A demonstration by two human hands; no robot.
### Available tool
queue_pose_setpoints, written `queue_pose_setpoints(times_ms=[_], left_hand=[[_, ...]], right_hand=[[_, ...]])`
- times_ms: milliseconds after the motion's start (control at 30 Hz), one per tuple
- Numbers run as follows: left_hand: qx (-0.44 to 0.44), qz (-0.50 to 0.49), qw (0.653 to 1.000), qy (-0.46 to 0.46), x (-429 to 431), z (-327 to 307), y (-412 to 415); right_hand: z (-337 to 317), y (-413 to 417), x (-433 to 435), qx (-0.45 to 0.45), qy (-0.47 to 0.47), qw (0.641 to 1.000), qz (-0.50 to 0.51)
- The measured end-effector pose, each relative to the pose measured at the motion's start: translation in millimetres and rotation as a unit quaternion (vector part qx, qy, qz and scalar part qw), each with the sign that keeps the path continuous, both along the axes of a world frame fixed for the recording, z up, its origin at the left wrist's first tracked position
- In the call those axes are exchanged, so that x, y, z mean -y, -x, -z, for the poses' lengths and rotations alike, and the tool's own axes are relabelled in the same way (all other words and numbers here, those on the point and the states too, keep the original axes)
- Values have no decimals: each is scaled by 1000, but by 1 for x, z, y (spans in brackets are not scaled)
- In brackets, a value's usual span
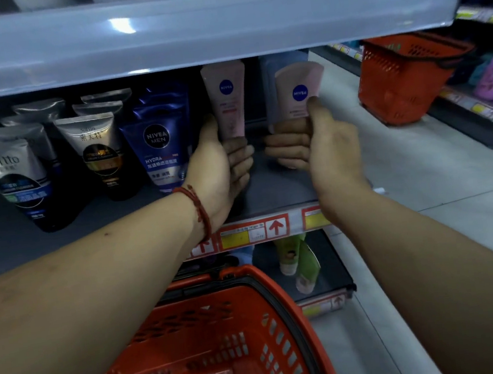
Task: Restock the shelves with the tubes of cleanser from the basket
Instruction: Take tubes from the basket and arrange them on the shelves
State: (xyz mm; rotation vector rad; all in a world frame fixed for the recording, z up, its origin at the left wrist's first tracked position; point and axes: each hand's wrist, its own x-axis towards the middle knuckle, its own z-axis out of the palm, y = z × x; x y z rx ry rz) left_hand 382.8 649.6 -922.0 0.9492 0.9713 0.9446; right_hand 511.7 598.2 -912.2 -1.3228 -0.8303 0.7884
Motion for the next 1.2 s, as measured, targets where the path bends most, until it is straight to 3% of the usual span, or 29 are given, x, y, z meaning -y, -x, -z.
queue_pose_setpoints(times_ms=[100,200,367,500,800,1033,1200], left_hand=[[-16,33,999,18,18,-7,-13],[-21,52,998,23,29,-10,-27],[-34,65,997,26,35,-15,-47],[-33,64,997,15,27,-5,-45],[-72,-49,996,17,-7,3,-30],[-89,-28,995,-19,-25,-2,-44],[-100,-6,994,-39,-21,3,-38]], right_hand=[[1,-17,10,23,-28,994,103],[7,-33,14,34,5,984,173],[15,-33,9,-2,94,993,72],[19,-27,3,7,90,996,9],[22,-9,-22,-5,55,998,31],[26,-8,-29,5,55,997,55],[30,-8,-31,3,48,999,-5]])
